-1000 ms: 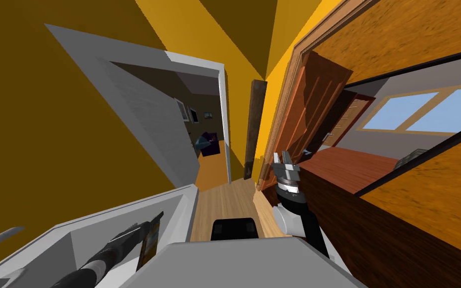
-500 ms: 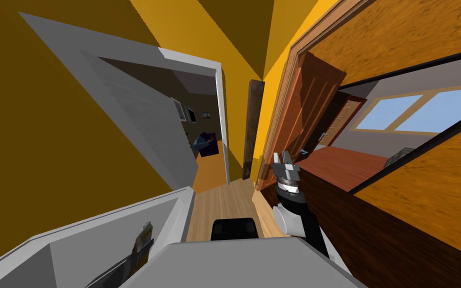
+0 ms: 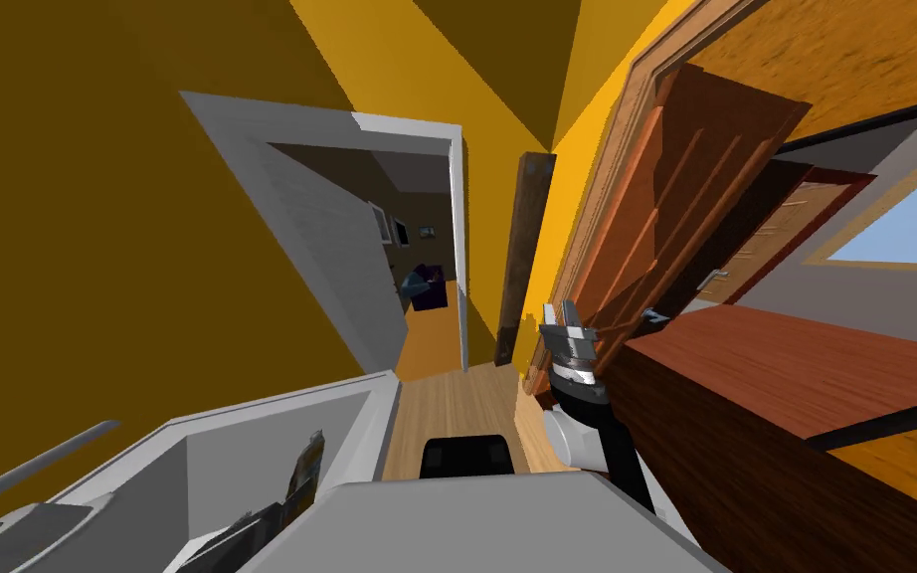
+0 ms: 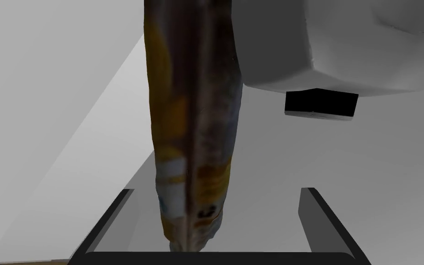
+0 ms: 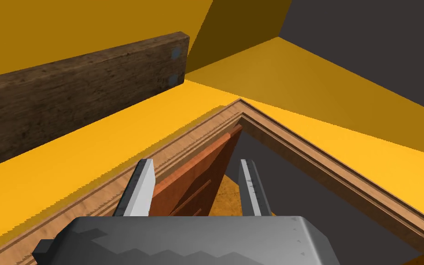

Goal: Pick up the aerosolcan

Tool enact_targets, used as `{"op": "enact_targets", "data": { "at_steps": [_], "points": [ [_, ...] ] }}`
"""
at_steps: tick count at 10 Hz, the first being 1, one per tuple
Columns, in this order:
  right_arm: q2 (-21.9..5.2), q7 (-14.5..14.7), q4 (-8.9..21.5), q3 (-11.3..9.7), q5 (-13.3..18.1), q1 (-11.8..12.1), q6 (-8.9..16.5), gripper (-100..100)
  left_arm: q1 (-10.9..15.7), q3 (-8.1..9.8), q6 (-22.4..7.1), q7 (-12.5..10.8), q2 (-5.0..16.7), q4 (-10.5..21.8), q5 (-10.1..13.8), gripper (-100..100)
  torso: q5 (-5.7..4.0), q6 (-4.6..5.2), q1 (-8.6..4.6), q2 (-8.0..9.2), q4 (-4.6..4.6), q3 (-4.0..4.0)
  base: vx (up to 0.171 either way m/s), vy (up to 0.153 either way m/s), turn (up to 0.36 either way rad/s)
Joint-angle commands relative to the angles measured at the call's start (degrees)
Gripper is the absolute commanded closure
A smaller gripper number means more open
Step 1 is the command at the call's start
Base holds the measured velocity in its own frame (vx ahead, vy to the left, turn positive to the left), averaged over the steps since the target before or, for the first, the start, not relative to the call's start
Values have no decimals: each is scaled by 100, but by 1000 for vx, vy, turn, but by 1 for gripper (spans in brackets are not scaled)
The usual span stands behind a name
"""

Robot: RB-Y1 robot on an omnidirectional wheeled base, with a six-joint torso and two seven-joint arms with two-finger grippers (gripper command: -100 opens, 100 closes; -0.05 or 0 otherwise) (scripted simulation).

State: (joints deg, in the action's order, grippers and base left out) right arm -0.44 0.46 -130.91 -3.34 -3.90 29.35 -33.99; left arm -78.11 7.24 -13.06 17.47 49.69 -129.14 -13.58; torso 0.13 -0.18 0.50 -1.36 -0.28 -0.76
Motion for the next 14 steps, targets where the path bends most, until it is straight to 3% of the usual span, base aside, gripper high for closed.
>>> {"op": "enact_targets", "data": {
  "at_steps": [1, 8, 10, 11, 14],
  "points": [
    [0, 0, 0, 0, 0, 0, 0, 0, -3, -32, 168, 82, 86, 2, -65, -100, 0, 0, 0, 0, 0, 0, 161, 71, 450],
    [0, 0, 0, -1, 0, -2, 0, 0, 41, -372, 1277, 673, 654, 275, -678, -100, 17, 12, 8, -9, -4, -8, 176, 34, 406],
    [0, 0, 0, 0, 0, -1, 0, 0, 41, -372, 1389, 673, 654, 275, -678, -100, 20, 14, 21, -25, -8, -18, 132, 21, 356],
    [0, 0, 0, -1, 0, -3, 0, 0, 52, -457, 1648, 821, 796, 343, -831, -100, 20, 17, 20, 3, -3, -3, 123, 36, 412],
    [0, 0, 1, -1, 0, -2, 0, 0, 63, -542, 2000, 969, 938, 412, -985, -100, 20, 17, 14, -22, -7, -15, 161, -19, 414]
  ]
}}
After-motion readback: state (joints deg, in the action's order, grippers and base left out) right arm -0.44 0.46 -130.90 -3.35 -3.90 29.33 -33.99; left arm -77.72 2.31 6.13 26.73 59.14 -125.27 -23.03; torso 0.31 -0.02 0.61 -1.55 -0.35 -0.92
